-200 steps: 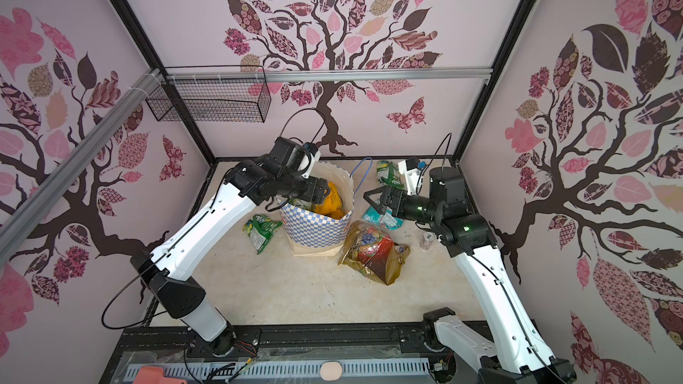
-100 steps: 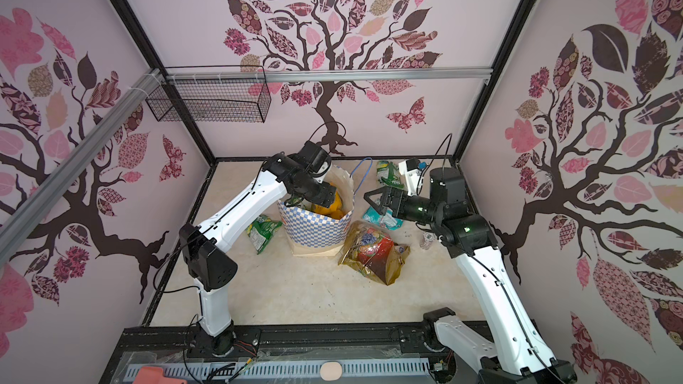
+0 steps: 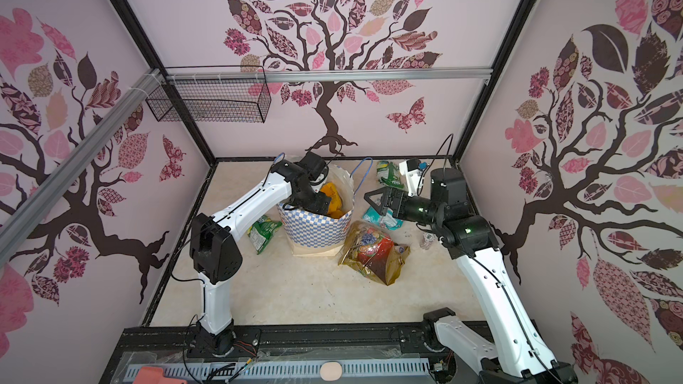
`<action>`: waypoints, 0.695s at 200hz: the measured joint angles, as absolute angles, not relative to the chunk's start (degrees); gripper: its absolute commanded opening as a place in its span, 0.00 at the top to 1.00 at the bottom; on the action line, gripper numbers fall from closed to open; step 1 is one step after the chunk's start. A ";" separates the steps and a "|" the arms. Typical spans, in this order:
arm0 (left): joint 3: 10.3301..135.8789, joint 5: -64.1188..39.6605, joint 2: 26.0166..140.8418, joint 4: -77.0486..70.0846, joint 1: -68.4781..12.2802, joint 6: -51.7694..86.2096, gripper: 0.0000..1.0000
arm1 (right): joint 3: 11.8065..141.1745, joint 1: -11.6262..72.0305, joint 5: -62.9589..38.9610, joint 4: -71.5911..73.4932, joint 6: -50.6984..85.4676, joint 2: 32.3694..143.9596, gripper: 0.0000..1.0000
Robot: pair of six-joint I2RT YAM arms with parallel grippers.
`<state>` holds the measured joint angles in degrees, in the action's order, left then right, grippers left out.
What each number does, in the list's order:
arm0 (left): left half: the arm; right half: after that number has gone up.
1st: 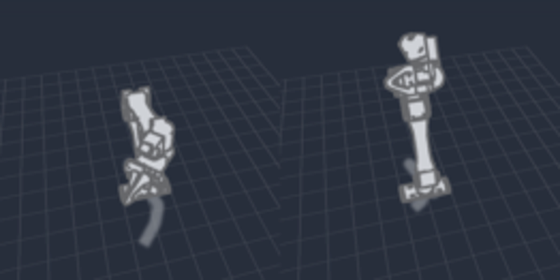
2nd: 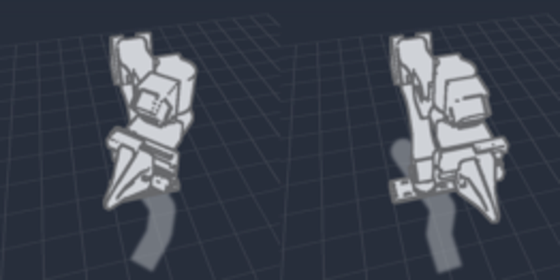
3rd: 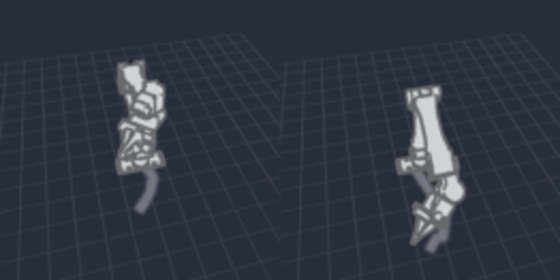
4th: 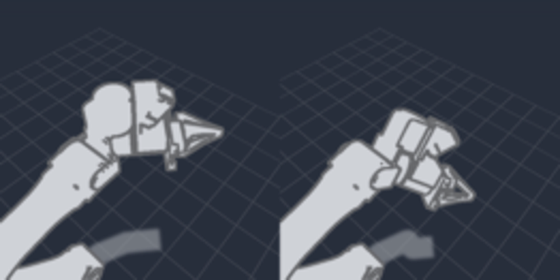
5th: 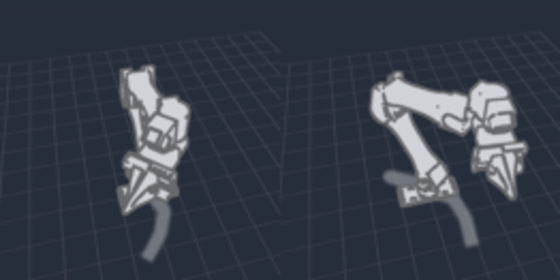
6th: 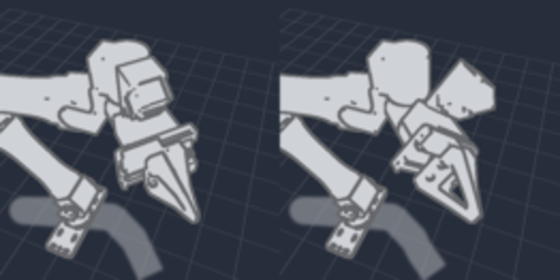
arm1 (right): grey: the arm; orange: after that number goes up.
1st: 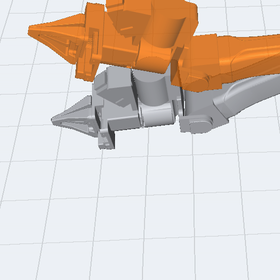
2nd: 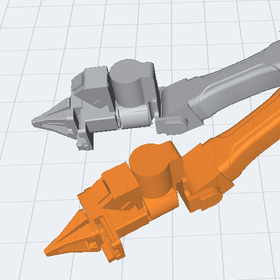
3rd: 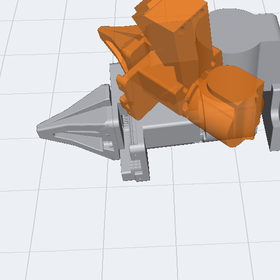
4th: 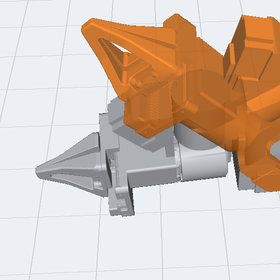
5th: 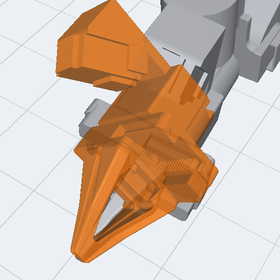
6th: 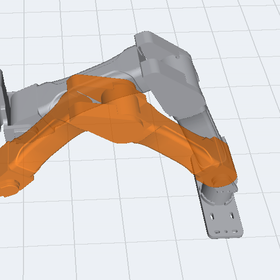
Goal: Take the snacks out of the paper bag
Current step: Pick up the snack from the paper bag.
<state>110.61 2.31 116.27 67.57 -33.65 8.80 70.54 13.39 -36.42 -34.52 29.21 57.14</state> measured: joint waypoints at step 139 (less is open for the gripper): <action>106.63 5.37 125.62 63.53 -33.41 6.44 0.13 | 70.54 13.39 -36.21 -35.44 29.39 57.14 0.00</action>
